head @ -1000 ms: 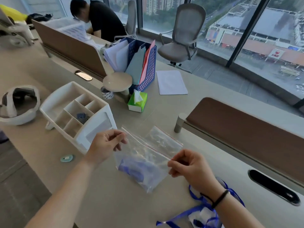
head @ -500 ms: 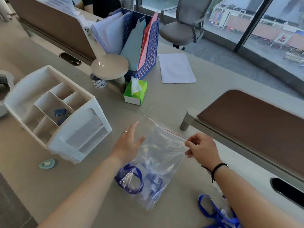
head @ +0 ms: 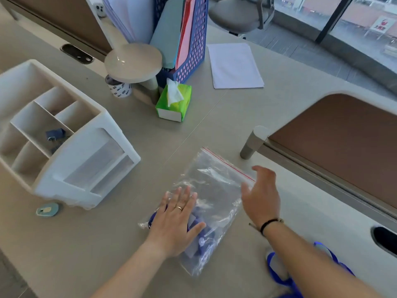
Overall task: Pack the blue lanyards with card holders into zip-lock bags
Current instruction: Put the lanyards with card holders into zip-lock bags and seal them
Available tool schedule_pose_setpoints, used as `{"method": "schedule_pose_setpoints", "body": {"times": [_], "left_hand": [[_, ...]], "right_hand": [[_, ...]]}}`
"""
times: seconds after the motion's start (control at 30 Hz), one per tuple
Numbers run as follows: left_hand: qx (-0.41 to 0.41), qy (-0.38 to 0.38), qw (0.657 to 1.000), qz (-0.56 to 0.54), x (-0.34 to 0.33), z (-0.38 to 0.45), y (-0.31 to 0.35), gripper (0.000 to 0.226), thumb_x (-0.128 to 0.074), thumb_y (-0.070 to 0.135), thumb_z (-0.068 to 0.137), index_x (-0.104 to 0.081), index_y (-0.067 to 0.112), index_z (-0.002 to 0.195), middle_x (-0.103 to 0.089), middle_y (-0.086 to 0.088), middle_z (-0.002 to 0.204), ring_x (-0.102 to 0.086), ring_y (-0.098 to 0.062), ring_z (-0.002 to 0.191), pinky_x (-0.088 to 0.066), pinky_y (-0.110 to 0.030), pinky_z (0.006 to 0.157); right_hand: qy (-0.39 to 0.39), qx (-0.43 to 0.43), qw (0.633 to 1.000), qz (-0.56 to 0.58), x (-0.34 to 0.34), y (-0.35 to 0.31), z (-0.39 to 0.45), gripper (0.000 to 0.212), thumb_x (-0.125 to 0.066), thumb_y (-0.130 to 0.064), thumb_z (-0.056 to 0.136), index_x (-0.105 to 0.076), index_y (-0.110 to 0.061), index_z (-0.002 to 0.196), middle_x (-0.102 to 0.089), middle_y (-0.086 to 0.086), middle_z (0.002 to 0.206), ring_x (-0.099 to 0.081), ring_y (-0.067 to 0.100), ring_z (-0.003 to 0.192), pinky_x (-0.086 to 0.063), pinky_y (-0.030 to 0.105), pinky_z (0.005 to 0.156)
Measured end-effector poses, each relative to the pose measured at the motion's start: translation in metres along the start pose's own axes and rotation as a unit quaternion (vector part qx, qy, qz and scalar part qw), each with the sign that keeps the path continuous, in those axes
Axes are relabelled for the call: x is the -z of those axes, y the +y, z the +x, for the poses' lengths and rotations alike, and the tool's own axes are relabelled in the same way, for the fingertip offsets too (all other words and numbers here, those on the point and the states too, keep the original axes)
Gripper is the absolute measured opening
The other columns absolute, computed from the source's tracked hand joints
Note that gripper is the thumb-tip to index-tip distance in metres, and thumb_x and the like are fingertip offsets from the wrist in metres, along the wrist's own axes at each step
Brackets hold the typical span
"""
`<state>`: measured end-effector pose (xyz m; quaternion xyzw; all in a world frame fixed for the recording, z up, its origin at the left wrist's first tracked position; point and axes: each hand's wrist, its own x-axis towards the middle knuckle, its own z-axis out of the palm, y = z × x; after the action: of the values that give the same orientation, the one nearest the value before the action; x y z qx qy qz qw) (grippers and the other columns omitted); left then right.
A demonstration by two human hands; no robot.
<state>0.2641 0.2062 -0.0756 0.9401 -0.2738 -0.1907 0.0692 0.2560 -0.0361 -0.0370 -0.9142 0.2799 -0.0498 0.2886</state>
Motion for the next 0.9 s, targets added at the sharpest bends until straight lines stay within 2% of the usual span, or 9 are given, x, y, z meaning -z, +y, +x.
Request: {"method": "schedule_pose_setpoints", "body": {"times": [0.07, 0.13, 0.17, 0.23, 0.33, 0.6, 0.7, 0.8, 0.9], "left_hand": [[0.01, 0.005, 1.0, 0.005, -0.008, 0.003, 0.0, 0.091, 0.004, 0.08, 0.084, 0.009, 0.027, 0.157, 0.021, 0.007, 0.164, 0.022, -0.021, 0.152, 0.009, -0.045, 0.12], [0.009, -0.003, 1.0, 0.021, -0.015, 0.005, -0.002, 0.083, -0.013, 0.074, 0.093, -0.003, 0.025, 0.159, 0.007, 0.002, 0.167, 0.005, -0.027, 0.155, 0.0, -0.046, 0.12], [0.004, -0.003, 1.0, 0.03, -0.019, 0.006, -0.003, 0.078, -0.024, 0.065, 0.095, -0.009, 0.023, 0.159, 0.0, -0.001, 0.168, -0.005, -0.03, 0.155, -0.006, -0.047, 0.119], [0.002, 0.002, 0.999, 0.042, -0.023, 0.007, -0.004, 0.073, -0.033, 0.054, 0.094, -0.018, 0.021, 0.159, -0.01, -0.005, 0.168, -0.016, -0.032, 0.153, -0.011, -0.049, 0.117], [0.016, 0.018, 0.999, 0.044, -0.024, 0.01, -0.003, 0.076, -0.029, 0.064, 0.094, -0.028, 0.021, 0.157, -0.018, -0.004, 0.167, -0.014, -0.033, 0.154, -0.011, -0.05, 0.118], [0.022, 0.027, 0.998, 0.047, -0.028, 0.014, -0.002, 0.085, -0.045, 0.067, 0.081, -0.038, 0.021, 0.153, -0.03, -0.006, 0.163, -0.022, -0.04, 0.15, -0.014, -0.058, 0.116], [0.028, 0.013, 0.998, 0.047, -0.027, 0.014, -0.001, 0.089, -0.047, 0.068, 0.08, -0.033, 0.022, 0.154, -0.028, -0.006, 0.164, -0.02, -0.04, 0.151, -0.012, -0.058, 0.116], [0.041, 0.01, 0.997, 0.059, -0.026, 0.014, 0.0, 0.09, -0.04, 0.073, 0.082, -0.028, 0.023, 0.156, -0.025, -0.006, 0.165, -0.021, -0.038, 0.151, -0.01, -0.057, 0.116], [0.051, 0.026, 0.996, 0.061, -0.016, 0.011, 0.007, 0.096, -0.021, 0.082, 0.085, -0.02, 0.02, 0.158, -0.013, -0.006, 0.167, -0.012, -0.032, 0.154, -0.001, -0.052, 0.12]], "right_hand": [[0.022, 0.177, 0.981, -0.075, -0.02, -0.011, -0.029, 0.042, -0.066, -0.025, 0.085, -0.055, -0.018, 0.125, -0.052, 0.008, 0.138, -0.051, 0.027, 0.121, -0.044, 0.043, 0.095], [-0.054, 0.283, 0.95, -0.118, -0.046, -0.023, -0.059, 0.045, -0.052, -0.04, 0.093, -0.052, -0.022, 0.135, -0.049, 0.005, 0.149, -0.041, 0.026, 0.138, -0.029, 0.041, 0.107], [-0.115, 0.292, 0.941, -0.129, -0.058, -0.026, -0.071, 0.05, -0.041, -0.047, 0.098, -0.044, -0.026, 0.143, -0.039, 0.001, 0.156, -0.031, 0.024, 0.147, -0.018, 0.042, 0.113], [-0.189, 0.255, 0.94, -0.124, -0.074, -0.025, -0.082, 0.058, -0.022, -0.06, 0.1, -0.024, -0.037, 0.153, -0.012, -0.01, 0.163, -0.006, 0.019, 0.153, 0.002, 0.045, 0.119], [-0.213, 0.203, 0.946, -0.136, -0.08, -0.013, -0.078, 0.071, -0.009, -0.075, 0.093, 0.0, -0.042, 0.155, 0.012, -0.015, 0.162, 0.02, 0.012, 0.149, 0.013, 0.049, 0.119], [-0.2, 0.204, 0.942, -0.175, -0.08, -0.007, -0.07, 0.077, -0.013, -0.077, 0.091, -0.013, -0.036, 0.156, -0.002, -0.008, 0.165, 0.007, 0.017, 0.152, 0.005, 0.055, 0.118], [-0.236, 0.198, 0.936, -0.169, -0.076, -0.009, -0.068, 0.075, -0.011, -0.077, 0.091, 0.005, -0.041, 0.154, 0.017, -0.012, 0.163, 0.026, 0.012, 0.147, 0.014, 0.053, 0.119], [-0.263, 0.188, 0.932, -0.162, -0.062, -0.006, -0.066, 0.074, -0.011, -0.074, 0.093, 0.013, -0.039, 0.153, 0.027, -0.012, 0.16, 0.033, 0.009, 0.144, 0.018, 0.048, 0.119], [-0.246, 0.173, 0.945, -0.132, -0.038, 0.006, -0.071, 0.075, -0.02, -0.069, 0.095, 0.007, -0.035, 0.156, 0.022, -0.013, 0.161, 0.026, 0.009, 0.148, 0.015, 0.041, 0.121]]}}
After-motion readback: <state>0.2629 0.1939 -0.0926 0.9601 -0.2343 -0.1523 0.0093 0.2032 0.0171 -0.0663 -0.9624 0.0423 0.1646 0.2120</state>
